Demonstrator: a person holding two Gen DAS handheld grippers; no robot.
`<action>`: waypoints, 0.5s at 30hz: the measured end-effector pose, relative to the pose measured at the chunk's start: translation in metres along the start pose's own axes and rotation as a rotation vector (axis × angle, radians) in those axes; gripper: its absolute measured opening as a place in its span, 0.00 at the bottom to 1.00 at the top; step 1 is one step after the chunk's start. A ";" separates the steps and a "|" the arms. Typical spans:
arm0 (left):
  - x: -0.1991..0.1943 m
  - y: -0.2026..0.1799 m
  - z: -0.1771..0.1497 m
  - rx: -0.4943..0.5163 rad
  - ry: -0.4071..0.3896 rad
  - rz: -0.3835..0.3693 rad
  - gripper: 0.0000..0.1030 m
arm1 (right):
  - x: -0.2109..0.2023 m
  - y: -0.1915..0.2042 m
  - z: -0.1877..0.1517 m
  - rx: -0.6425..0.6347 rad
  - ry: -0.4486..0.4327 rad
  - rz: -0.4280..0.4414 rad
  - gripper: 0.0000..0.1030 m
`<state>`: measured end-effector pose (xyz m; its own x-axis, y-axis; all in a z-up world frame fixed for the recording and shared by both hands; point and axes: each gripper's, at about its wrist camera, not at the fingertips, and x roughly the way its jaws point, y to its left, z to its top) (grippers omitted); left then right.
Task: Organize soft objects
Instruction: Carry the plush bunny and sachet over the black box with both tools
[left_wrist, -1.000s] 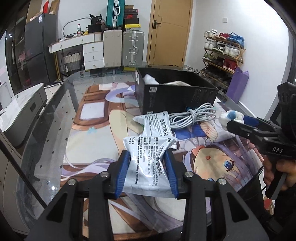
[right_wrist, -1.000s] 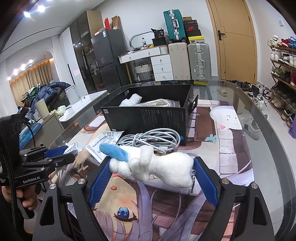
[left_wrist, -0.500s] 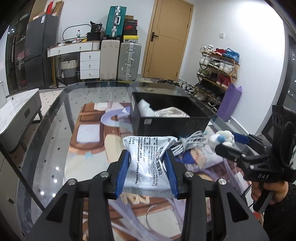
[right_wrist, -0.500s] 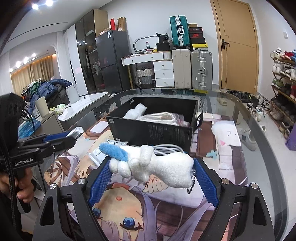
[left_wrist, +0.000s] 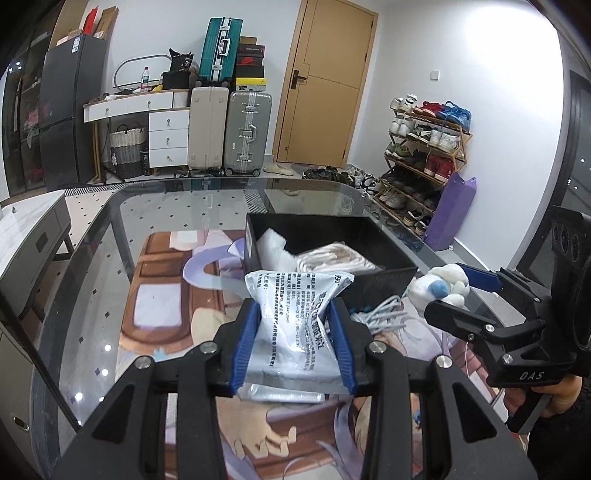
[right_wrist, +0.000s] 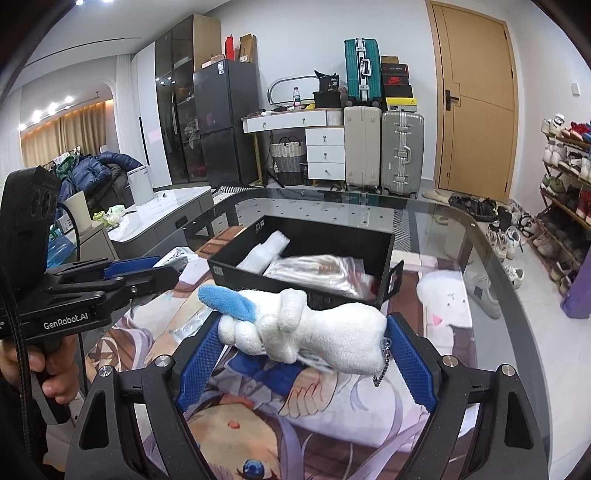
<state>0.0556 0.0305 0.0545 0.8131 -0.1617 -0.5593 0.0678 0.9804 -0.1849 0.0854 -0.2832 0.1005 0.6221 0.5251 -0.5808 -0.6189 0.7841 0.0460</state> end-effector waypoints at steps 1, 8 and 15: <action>0.001 0.000 0.003 0.002 -0.002 -0.001 0.37 | 0.000 -0.001 0.003 -0.003 -0.002 0.000 0.85; 0.015 -0.006 0.024 0.025 -0.010 -0.005 0.37 | 0.008 -0.007 0.022 -0.019 -0.014 -0.007 0.85; 0.028 -0.012 0.039 0.043 -0.017 -0.016 0.37 | 0.016 -0.014 0.037 -0.017 -0.016 -0.006 0.85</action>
<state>0.1000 0.0185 0.0731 0.8213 -0.1757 -0.5428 0.1051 0.9817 -0.1587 0.1218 -0.2730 0.1206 0.6332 0.5255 -0.5683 -0.6232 0.7815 0.0283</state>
